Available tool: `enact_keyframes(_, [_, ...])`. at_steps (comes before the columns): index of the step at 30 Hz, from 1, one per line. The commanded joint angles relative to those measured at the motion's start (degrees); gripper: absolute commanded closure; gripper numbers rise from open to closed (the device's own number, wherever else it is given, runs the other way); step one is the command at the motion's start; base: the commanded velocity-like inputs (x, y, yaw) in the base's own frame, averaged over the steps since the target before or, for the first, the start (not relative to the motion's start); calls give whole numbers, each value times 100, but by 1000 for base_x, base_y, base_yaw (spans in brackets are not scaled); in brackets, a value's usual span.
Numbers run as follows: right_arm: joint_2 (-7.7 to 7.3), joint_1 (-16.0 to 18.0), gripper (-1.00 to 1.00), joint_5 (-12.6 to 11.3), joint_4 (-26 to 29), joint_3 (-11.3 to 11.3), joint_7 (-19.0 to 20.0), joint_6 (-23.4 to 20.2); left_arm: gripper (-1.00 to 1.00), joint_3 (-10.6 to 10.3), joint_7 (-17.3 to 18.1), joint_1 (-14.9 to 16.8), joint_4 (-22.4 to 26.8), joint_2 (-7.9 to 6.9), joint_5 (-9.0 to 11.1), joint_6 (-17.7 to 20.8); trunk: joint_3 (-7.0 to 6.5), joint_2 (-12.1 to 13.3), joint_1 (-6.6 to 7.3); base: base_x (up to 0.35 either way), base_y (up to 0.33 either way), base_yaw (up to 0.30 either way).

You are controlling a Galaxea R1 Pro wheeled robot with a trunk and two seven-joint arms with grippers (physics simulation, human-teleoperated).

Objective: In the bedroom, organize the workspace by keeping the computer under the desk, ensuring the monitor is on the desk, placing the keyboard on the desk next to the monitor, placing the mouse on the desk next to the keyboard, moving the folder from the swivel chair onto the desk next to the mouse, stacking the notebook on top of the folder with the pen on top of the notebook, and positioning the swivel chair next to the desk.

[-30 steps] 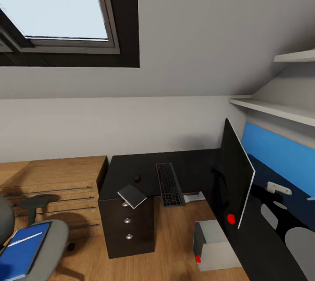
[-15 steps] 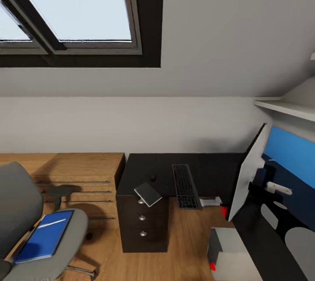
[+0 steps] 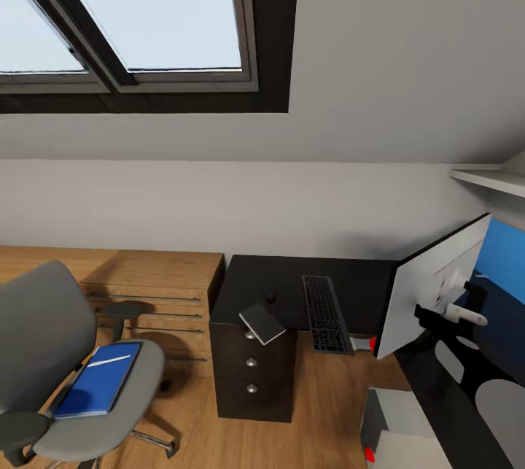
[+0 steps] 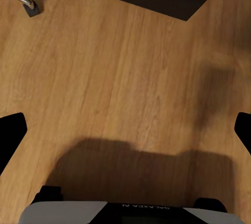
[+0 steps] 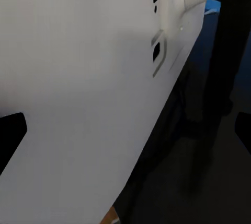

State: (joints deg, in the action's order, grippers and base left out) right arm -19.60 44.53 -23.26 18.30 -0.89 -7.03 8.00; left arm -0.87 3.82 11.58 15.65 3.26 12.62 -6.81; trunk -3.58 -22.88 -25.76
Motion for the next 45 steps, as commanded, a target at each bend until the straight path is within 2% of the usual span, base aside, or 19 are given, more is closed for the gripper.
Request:
enact_keyframes(1, [1, 0, -100, -30, -1, -4, 0, 18, -100, -9, 23, 2, -7, -1, 57, -18, 2, -4, -2, 0, 0, 6])
enact_keyframes(10, [0, 2, -100, -32, -7, -7, 7, 18, -100, -10, 29, 2, -4, -1, 57, -15, -33, -4, -2, 0, 0, -126])
enact_keyframes(36, [-8, 1, -100, -9, -142, -8, 25, 32, -100, 26, 23, 2, 139, -11, 71, -13, -145, -4, -2, 0, 0, -225])
enact_keyframes(45, [-3, 2, -100, -4, -196, 0, 26, 96, -100, 28, 23, 2, 152, -17, 73, -13, -148, -4, -2, 0, 0, -67])
